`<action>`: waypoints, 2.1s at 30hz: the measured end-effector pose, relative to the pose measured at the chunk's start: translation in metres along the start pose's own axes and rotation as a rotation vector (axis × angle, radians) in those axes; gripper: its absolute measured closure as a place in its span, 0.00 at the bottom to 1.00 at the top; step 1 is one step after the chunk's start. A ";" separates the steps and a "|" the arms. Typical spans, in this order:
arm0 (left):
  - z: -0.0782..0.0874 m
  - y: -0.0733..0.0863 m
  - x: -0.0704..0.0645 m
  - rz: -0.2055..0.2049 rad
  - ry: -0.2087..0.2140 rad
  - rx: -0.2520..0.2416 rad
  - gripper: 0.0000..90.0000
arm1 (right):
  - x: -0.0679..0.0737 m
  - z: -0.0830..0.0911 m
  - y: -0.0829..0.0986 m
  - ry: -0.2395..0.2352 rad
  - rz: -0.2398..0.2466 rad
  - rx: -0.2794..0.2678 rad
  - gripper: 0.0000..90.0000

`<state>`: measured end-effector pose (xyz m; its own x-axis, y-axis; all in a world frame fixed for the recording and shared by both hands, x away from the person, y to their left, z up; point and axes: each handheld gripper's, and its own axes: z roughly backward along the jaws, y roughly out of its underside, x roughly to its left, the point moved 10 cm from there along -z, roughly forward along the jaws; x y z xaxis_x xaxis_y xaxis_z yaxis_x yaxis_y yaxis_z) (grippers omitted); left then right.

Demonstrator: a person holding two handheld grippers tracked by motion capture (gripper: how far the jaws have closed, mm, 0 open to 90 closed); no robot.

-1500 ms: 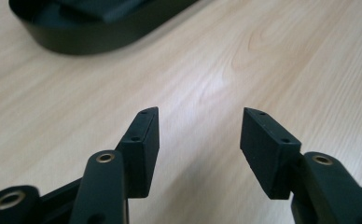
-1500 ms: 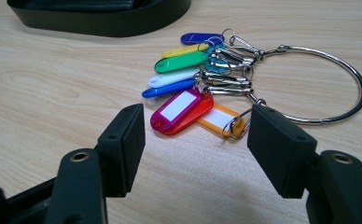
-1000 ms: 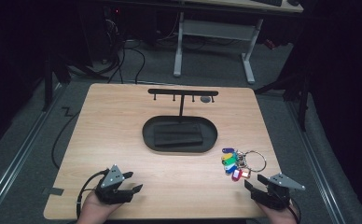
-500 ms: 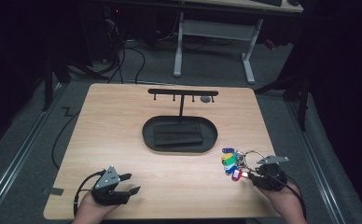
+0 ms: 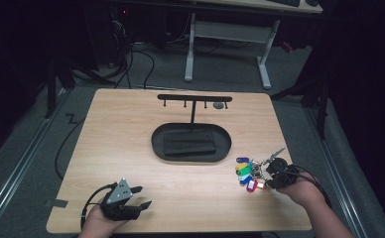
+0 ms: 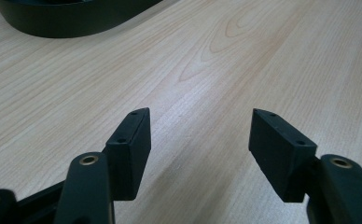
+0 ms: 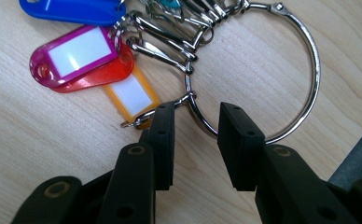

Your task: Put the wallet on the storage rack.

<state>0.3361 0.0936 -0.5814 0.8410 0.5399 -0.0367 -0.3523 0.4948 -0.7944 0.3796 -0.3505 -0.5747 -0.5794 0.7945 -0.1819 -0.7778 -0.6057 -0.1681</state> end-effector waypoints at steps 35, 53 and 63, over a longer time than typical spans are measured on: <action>-0.007 0.009 -0.008 -0.052 0.025 0.066 0.44 | 0.026 -0.011 -0.022 -0.162 0.153 0.130 0.91; -0.007 0.010 -0.010 -0.061 0.030 0.081 0.44 | 0.010 -0.014 -0.020 -0.154 0.113 0.204 0.66; -0.006 0.010 -0.009 -0.060 0.025 0.077 0.44 | 0.016 -0.013 -0.020 -0.193 0.161 0.202 0.94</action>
<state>0.3275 0.0898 -0.5927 0.8712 0.4910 -0.0065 -0.3310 0.5773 -0.7464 0.3889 -0.3263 -0.5864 -0.7192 0.6948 0.0001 -0.6941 -0.7184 0.0468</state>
